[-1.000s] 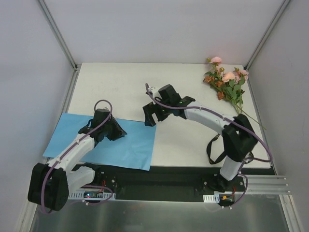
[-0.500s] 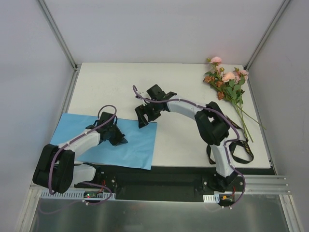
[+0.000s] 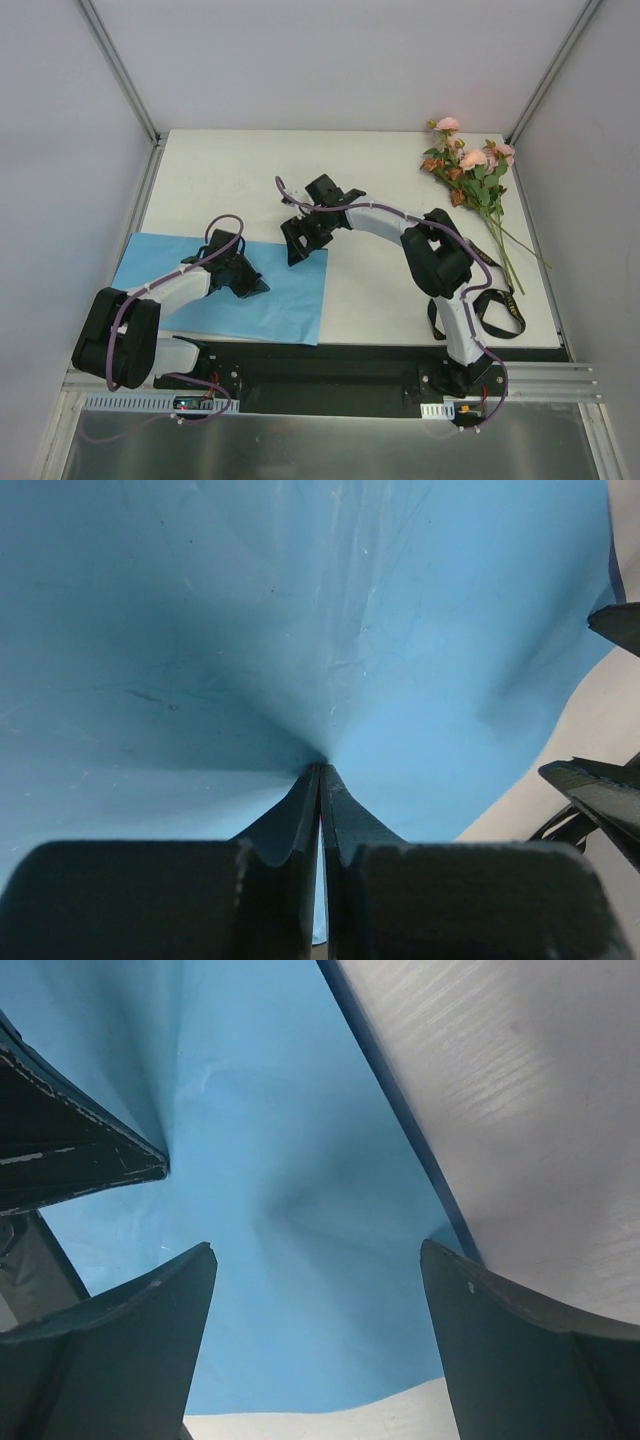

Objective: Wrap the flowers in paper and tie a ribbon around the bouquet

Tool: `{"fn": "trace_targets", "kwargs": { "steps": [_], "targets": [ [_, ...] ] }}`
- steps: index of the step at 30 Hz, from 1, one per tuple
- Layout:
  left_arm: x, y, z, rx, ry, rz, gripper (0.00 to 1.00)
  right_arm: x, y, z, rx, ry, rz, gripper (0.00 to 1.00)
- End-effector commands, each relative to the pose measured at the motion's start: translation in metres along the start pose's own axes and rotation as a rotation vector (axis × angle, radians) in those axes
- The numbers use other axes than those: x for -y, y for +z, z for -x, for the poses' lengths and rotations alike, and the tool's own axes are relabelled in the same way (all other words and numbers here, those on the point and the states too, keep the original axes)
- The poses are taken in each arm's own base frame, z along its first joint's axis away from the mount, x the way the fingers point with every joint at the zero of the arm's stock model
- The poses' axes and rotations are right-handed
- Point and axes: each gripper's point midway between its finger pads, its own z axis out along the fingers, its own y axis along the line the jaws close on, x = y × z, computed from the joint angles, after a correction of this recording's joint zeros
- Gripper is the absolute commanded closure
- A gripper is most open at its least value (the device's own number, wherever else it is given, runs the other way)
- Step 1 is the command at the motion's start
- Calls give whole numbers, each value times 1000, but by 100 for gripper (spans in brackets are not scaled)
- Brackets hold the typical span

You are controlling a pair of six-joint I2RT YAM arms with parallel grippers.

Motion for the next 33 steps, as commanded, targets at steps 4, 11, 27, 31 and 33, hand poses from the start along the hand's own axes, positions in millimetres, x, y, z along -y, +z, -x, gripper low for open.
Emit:
{"fn": "trace_targets", "kwargs": {
  "steps": [4,11,27,31,33],
  "targets": [
    [-37,10,-10,-23,24,144,100,15,-11,38,61,-1,65,14],
    [-36,11,-9,-27,32,147,100,15,1,21,-1,25,99,17],
    [-11,32,-1,-97,105,146,100,-16,-45,-2,97,105,159,27],
    [-3,42,-1,-123,145,152,100,-16,-67,-6,156,173,134,28],
    [8,44,2,-126,205,131,100,-15,-71,-12,174,205,135,27]
  ]
}}
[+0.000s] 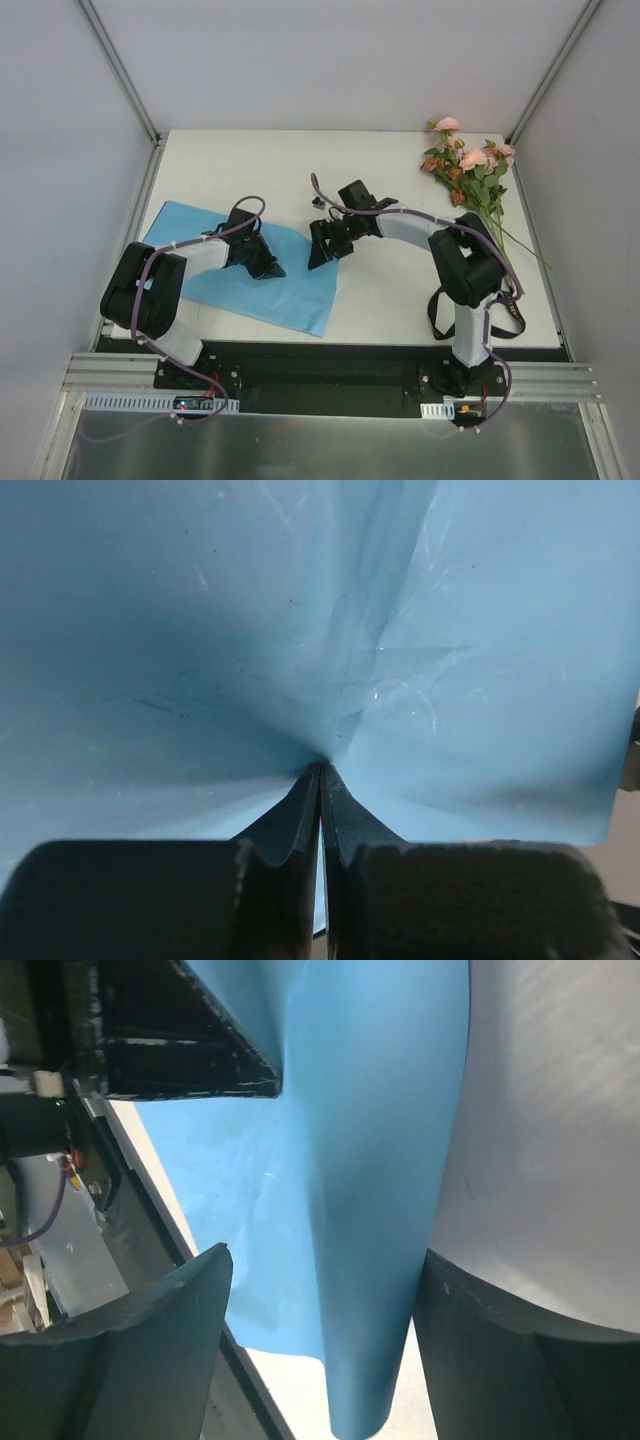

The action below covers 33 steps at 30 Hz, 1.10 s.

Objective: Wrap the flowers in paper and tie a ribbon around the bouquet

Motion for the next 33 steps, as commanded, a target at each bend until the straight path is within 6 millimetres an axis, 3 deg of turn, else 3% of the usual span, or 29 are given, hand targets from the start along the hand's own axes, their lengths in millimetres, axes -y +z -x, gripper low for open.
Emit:
{"fn": "trace_targets", "kwargs": {
  "steps": [1,6,16,29,33],
  "targets": [
    [-38,19,-7,-35,116,174,100,-24,-40,28,176,26,16,24],
    [-23,27,-4,-54,240,151,100,-11,-60,29,258,101,-45,19],
    [-36,26,-11,-52,303,174,100,7,-73,25,286,136,-105,17],
    [-32,24,-17,-62,322,131,100,7,-97,17,321,95,-204,17],
    [-29,24,-18,-65,326,116,100,4,-91,21,307,102,-168,17]
  ]
}}
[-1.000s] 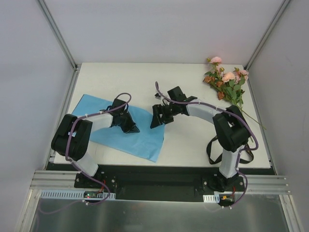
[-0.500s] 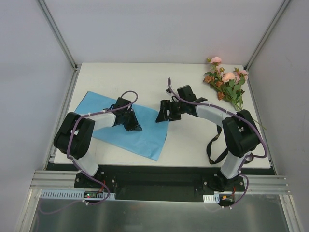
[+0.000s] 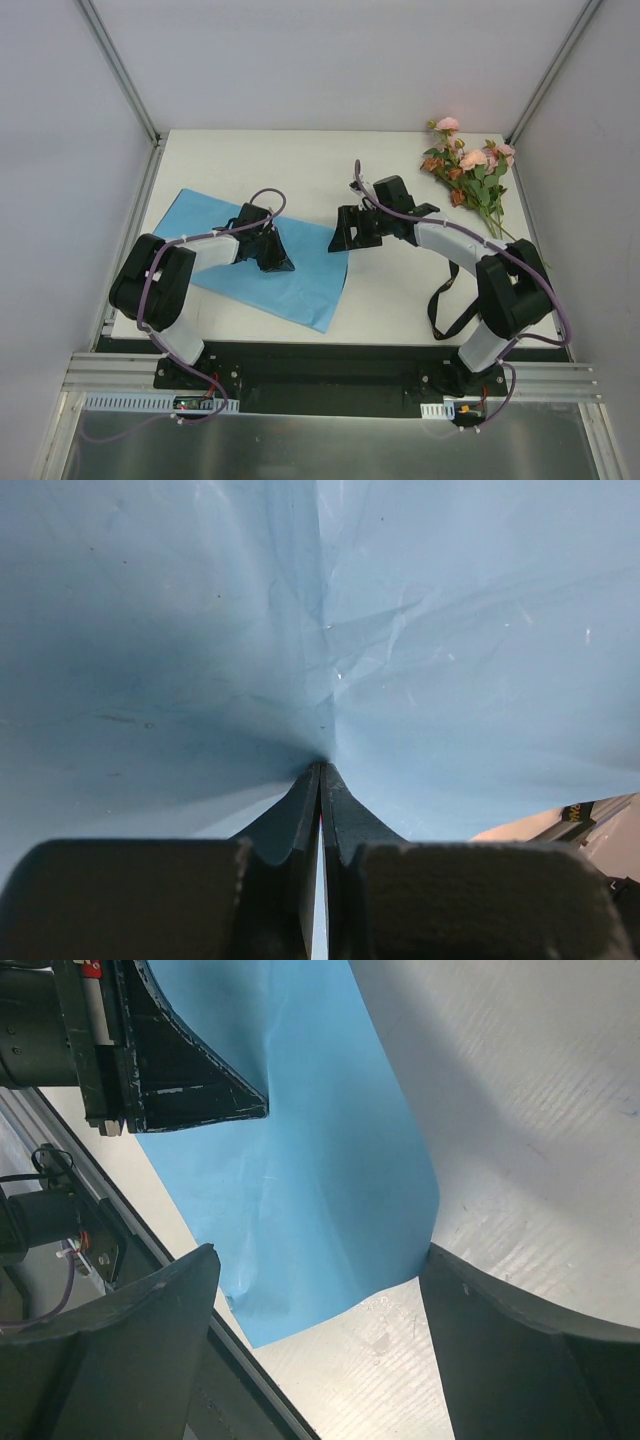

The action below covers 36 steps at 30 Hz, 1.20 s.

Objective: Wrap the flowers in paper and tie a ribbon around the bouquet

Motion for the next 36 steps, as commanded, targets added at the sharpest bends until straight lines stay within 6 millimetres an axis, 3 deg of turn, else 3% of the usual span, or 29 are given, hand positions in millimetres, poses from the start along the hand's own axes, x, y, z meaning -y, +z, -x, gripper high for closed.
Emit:
{"fn": "trace_targets", "kwargs": {
  "steps": [1,6,10,15,23,32,36],
  "targets": [
    [-48,5,-37,-100,30,170,100,-7,-6,13,36,-27,15,17],
    [-49,5,-39,-104,33,171,100,-5,-2,20,43,-22,15,16],
    [-48,5,-40,-108,33,163,100,-8,-8,13,39,-1,15,16],
    [-47,6,-40,-110,30,161,100,-17,-7,1,56,131,77,16],
    [-47,8,-41,-117,23,156,100,-22,-13,4,123,246,85,16],
    [-46,8,-42,-117,23,147,100,-24,-5,11,143,246,114,17],
    [-47,9,-44,-125,20,149,100,-20,10,20,176,259,138,16]
  ]
}}
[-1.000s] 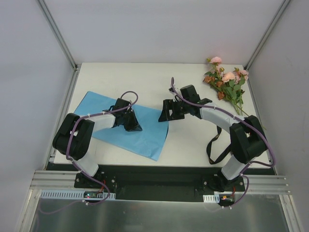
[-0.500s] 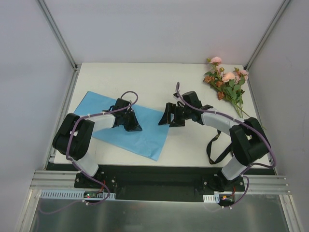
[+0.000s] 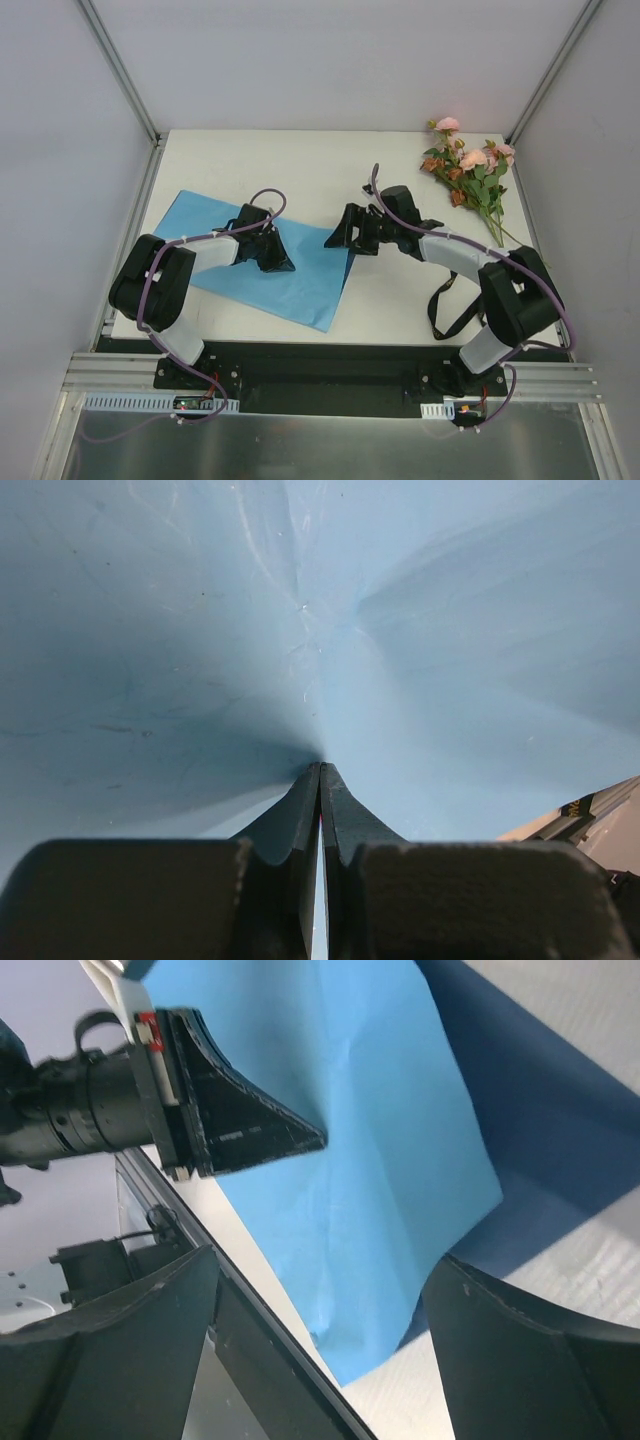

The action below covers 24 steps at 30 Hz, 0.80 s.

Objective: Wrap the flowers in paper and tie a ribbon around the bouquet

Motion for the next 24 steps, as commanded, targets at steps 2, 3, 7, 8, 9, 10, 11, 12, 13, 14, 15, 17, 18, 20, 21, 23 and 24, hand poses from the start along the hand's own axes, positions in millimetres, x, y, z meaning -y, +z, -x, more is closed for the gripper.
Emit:
{"fn": "trace_targets", "kwargs": {
  "steps": [2,3,7,8,9,10,11,12,13,14,15,17,18,20,21,23,24],
  "targets": [
    [-48,8,-43,-129,7,166,100,-5,20,18,63,69,55,17],
    [-48,9,-42,-126,7,165,100,-4,22,20,69,93,56,17],
    [-49,8,-42,-117,8,170,100,5,41,32,106,103,69,22],
    [-49,8,-41,-115,8,169,100,11,43,33,109,83,56,26],
    [-48,8,-41,-116,10,166,100,15,43,35,116,73,45,38],
    [-46,9,-39,-115,11,160,100,22,43,35,130,51,22,49],
    [-45,10,-39,-119,10,160,100,26,41,38,143,7,11,59],
    [-44,10,-39,-120,2,158,100,29,39,38,142,-20,5,86],
    [-39,11,-35,-117,1,146,100,28,38,39,143,-49,9,100],
    [-39,15,-35,-128,-10,148,100,28,34,38,134,-69,25,100],
    [-35,17,-33,-133,-19,140,100,29,29,40,144,-105,27,100],
    [-14,21,-17,-124,-7,87,100,43,16,47,173,-109,3,99],
    [-5,21,-9,-111,-2,65,100,41,4,54,197,-155,0,100],
    [28,11,16,-54,28,-14,91,50,-14,67,231,-202,-40,100],
    [40,4,24,-31,45,-44,86,45,-27,72,235,-231,-65,100],
    [74,-22,46,44,90,-131,67,46,-43,84,266,-358,-141,100],
    [83,-32,51,69,113,-156,62,41,-51,88,269,-404,-157,100]
  ]
}}
